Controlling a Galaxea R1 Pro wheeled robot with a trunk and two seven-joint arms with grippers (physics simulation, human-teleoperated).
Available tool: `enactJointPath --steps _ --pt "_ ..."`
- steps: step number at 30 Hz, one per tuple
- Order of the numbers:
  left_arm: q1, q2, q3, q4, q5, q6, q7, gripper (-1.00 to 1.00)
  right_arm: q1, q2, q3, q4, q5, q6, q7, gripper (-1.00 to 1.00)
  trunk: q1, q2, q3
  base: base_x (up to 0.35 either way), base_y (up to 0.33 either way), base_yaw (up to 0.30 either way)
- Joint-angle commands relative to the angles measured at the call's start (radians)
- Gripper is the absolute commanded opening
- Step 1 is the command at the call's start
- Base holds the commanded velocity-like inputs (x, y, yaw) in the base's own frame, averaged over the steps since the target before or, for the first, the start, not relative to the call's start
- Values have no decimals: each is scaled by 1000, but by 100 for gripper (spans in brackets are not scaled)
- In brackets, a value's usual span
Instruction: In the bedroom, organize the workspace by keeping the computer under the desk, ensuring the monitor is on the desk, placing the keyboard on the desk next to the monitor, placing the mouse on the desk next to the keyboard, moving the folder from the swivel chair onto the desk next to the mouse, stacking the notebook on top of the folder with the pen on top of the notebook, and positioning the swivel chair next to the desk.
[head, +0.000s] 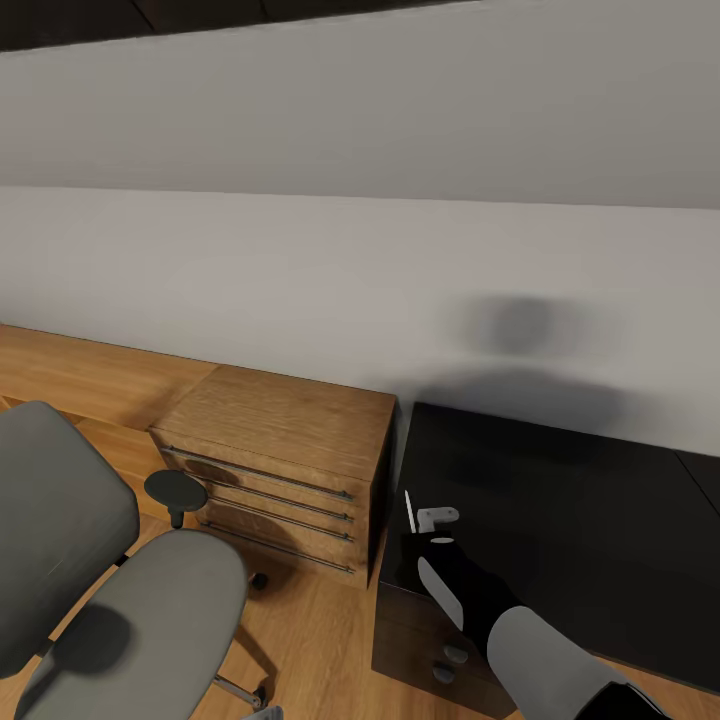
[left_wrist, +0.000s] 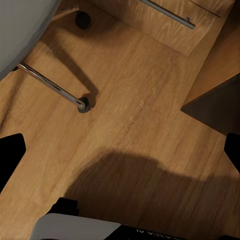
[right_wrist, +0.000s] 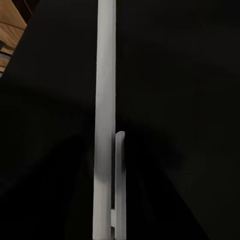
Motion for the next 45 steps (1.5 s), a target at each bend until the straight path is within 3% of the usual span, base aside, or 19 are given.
enactJointPath --steps 1,37,45 --pt "0 1 -5 -2 11 -6 6 100 0 -1 7 50 -9 9 -11 -100 0 -1 -1 0 0 0" --pt "0 1 -5 -1 10 -6 6 100 0 -1 7 47 -9 62 -10 -100 0 -1 -1 0 0 0" --pt "0 1 -5 -1 11 -6 6 100 0 -2 7 40 -38 63 -11 -100 0 -1 -1 0 0 0"
